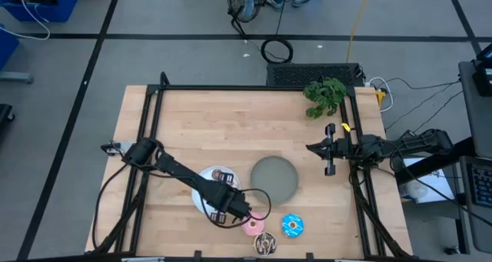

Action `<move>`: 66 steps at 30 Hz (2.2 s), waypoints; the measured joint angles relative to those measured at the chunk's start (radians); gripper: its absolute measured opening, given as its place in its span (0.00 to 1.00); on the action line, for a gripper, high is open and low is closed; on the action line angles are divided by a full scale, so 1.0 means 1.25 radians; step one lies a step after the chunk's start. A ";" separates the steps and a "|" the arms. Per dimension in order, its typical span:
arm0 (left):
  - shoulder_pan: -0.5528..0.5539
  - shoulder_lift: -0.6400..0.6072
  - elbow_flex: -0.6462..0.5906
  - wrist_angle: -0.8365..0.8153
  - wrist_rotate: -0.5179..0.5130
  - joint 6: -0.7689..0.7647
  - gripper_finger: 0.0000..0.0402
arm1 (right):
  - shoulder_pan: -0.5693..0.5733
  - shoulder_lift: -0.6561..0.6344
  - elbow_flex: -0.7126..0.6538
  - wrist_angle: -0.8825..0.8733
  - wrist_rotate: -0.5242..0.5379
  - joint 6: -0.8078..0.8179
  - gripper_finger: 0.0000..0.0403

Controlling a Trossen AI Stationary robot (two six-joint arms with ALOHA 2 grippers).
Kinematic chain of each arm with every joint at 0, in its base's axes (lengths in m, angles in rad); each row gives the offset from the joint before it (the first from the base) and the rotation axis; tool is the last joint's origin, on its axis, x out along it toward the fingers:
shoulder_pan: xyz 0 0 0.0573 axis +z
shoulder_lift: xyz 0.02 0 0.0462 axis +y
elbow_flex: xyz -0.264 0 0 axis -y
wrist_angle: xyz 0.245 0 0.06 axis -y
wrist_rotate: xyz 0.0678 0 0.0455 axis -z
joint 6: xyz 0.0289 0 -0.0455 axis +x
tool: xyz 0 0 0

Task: Pick & Place donuts
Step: Put the small orange donut on the white plate, then put the large blue donut on the gray plate

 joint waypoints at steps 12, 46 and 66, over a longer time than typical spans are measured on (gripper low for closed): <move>0.004 -0.017 0.010 -0.063 0.016 -0.049 0.57 | 0.000 0.000 0.000 0.000 0.000 0.000 0.00; -0.090 -0.108 0.417 -0.419 -0.270 -0.123 0.01 | 0.000 0.001 0.000 0.000 0.000 0.000 0.00; -0.207 -0.628 0.150 -0.413 -0.864 -0.330 0.02 | 0.000 0.007 0.000 0.000 0.000 -0.001 0.00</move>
